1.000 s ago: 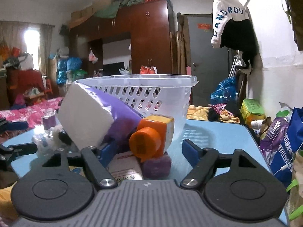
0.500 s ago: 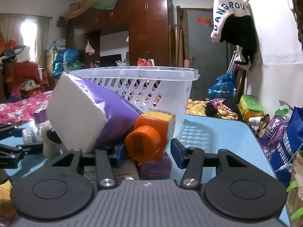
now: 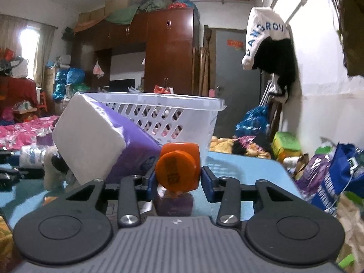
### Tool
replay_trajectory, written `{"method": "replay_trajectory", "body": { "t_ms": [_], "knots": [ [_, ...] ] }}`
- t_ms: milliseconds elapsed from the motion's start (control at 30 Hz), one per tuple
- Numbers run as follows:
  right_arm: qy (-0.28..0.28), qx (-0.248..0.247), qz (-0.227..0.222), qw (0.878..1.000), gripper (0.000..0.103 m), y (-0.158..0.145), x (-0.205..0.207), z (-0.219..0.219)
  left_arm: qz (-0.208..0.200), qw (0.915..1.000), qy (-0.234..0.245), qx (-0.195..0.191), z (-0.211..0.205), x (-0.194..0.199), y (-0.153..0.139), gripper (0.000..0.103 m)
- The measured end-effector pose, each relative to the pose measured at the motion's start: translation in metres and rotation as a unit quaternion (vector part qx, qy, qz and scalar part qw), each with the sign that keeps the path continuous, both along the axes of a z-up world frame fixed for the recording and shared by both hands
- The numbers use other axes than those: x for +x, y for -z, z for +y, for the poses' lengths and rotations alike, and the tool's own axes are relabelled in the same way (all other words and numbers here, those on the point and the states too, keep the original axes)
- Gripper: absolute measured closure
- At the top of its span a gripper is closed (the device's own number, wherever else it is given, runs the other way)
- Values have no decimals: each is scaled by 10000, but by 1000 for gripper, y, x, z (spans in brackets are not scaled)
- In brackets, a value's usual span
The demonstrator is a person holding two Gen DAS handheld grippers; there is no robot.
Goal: Organize objects
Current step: 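Close the left tool on the white roll while the right tool closes on the orange bottle, then lift both held items into the white basket and open both tools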
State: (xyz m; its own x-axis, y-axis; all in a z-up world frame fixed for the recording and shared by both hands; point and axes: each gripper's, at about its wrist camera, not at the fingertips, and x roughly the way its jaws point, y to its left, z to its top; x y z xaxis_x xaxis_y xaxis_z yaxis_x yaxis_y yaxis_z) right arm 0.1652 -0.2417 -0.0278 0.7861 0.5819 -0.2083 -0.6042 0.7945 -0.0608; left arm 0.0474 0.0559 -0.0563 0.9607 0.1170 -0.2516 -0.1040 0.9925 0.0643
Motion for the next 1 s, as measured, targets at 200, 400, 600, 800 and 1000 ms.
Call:
{"method": "replay_trajectory", "body": {
  "t_ms": [200,400,600,800,1000],
  "knots": [
    [50,231,-75,9997,60,-7,-1,-14,-324,9995,24,46,-4,-9,-6,57],
    [62,415,-219,9989,60,-15,-8,-22,-626,9980,26,54,-6,-18,-13,57],
    [-25,578,-304,9979,60,-23,-8,-27,-844,9963,126,82,-11,-24,-21,57],
    [-120,697,-357,9969,60,-35,-3,-27,-1170,9927,280,130,-18,-23,-44,57],
    [-243,666,-384,9967,60,-52,7,-22,-1449,9885,430,65,-16,-10,-80,57]
  ]
}}
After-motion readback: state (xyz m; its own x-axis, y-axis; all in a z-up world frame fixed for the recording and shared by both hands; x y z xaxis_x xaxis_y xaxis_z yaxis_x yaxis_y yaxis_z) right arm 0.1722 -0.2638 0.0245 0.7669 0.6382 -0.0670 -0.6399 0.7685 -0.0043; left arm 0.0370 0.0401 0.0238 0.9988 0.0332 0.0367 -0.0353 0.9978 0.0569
